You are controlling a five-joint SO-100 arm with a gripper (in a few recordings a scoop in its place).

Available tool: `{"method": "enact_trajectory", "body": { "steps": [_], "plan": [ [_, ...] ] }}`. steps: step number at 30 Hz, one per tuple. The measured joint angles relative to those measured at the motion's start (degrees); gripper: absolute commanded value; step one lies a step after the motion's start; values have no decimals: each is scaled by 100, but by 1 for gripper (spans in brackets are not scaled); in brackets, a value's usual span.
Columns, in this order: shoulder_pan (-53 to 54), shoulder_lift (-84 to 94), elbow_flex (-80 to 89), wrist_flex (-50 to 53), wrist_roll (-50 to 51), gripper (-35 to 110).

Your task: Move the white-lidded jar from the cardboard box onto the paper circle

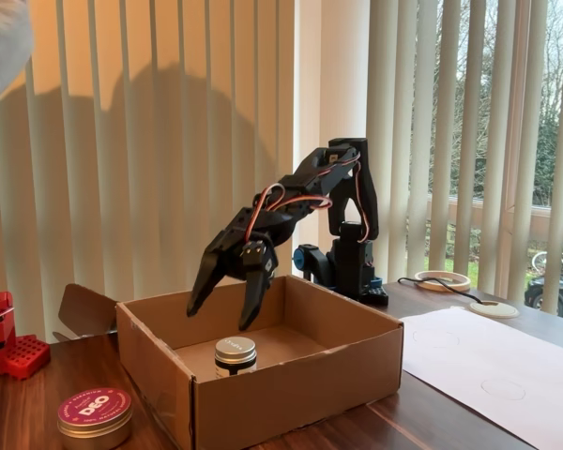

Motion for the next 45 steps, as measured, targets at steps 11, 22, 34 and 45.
{"method": "enact_trajectory", "body": {
  "steps": [11, 22, 34, 45],
  "plan": [
    [0, -105, 158, -255, -264, 48],
    [-18, -255, 694, -264, -501, 48],
    [-70, -316, 817, -264, -439, 45],
    [-97, -316, 817, -264, -343, 32]
  ]
}}
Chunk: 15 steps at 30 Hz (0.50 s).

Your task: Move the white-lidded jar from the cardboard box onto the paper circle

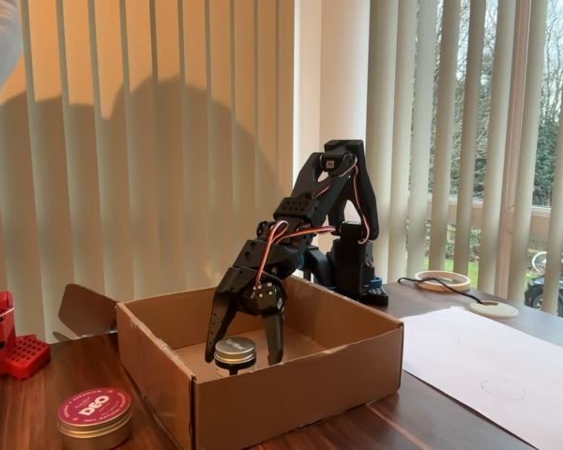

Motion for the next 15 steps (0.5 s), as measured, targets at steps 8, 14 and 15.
{"method": "enact_trajectory", "body": {
  "steps": [8, 14, 15],
  "plan": [
    [-79, -9, -26, 0, 264, 8],
    [-88, -9, -26, 0, 422, 4],
    [-114, -9, -26, 0, 448, 4]
  ]
}}
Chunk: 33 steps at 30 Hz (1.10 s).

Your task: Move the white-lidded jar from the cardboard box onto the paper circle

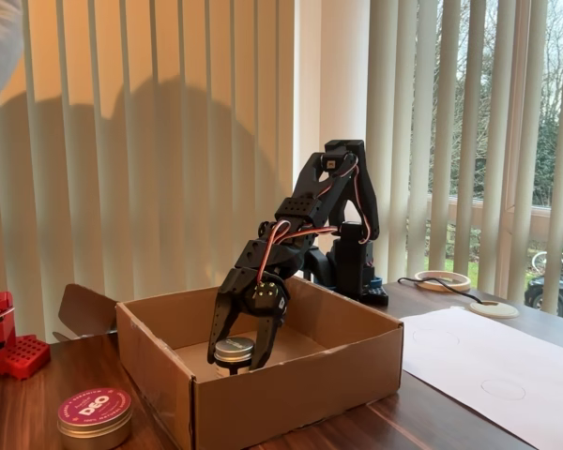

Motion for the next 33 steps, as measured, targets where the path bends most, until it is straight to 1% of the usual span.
{"method": "enact_trajectory", "body": {
  "steps": [5, 16, 22, 27, 33],
  "plan": [
    [-185, 246, 0, 0, 272, 3],
    [-1028, 2127, 79, -185, 668, 0],
    [-2232, 2813, 79, -185, 976, 0],
    [-3463, 2909, 114, -185, 1037, 0],
    [-4711, 2909, 729, -255, 940, 0]
  ]
}}
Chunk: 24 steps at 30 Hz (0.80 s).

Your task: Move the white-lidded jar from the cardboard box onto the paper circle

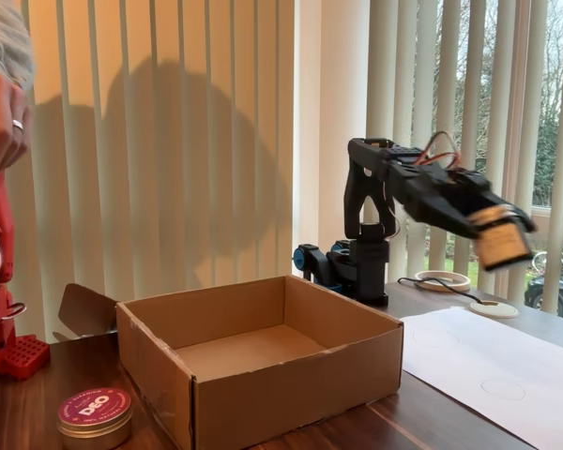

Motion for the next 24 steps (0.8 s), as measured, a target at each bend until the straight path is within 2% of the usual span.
{"method": "enact_trajectory", "body": {
  "steps": [8, 24],
  "plan": [
    [-633, 0, 1090, -88, -501, 0],
    [-325, -826, 1468, -132, -1239, 0]
  ]
}}
